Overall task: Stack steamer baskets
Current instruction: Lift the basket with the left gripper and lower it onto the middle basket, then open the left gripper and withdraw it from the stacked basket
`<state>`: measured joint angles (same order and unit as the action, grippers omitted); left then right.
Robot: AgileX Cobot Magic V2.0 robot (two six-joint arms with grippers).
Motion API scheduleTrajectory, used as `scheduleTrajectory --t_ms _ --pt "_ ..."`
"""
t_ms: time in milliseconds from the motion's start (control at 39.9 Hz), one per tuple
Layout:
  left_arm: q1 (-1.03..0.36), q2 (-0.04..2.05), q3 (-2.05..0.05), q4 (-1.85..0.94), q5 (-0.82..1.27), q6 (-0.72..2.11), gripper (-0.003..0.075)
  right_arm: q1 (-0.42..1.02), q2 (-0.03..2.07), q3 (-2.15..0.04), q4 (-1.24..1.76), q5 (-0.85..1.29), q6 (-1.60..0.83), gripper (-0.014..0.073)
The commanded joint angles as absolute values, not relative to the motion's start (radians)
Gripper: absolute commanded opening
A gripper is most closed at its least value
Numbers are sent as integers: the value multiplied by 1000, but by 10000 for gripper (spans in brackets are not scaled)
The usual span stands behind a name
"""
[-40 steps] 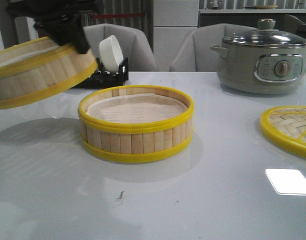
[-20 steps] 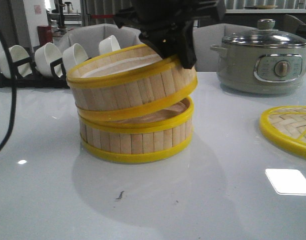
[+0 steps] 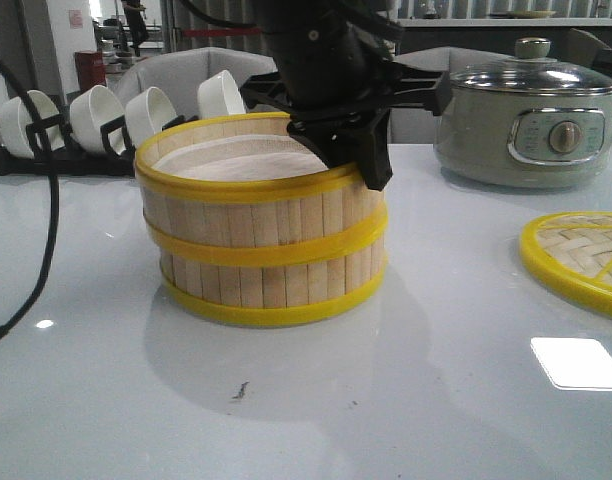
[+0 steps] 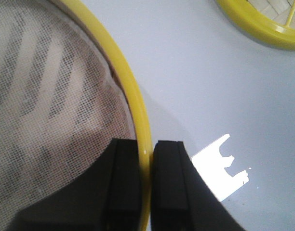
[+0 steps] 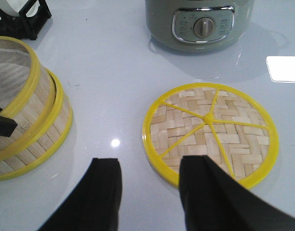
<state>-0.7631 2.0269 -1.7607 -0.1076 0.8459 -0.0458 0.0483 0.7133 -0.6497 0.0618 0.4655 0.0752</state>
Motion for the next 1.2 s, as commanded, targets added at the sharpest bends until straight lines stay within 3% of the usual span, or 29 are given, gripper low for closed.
scheduleTrajectory --t_ms 0,1177 --pt "-768 1968 -1799 -124 775 -44 87 48 715 -689 66 381 73 395" --pt "-768 1978 -1799 -124 713 -44 104 48 715 -689 67 396 73 395"
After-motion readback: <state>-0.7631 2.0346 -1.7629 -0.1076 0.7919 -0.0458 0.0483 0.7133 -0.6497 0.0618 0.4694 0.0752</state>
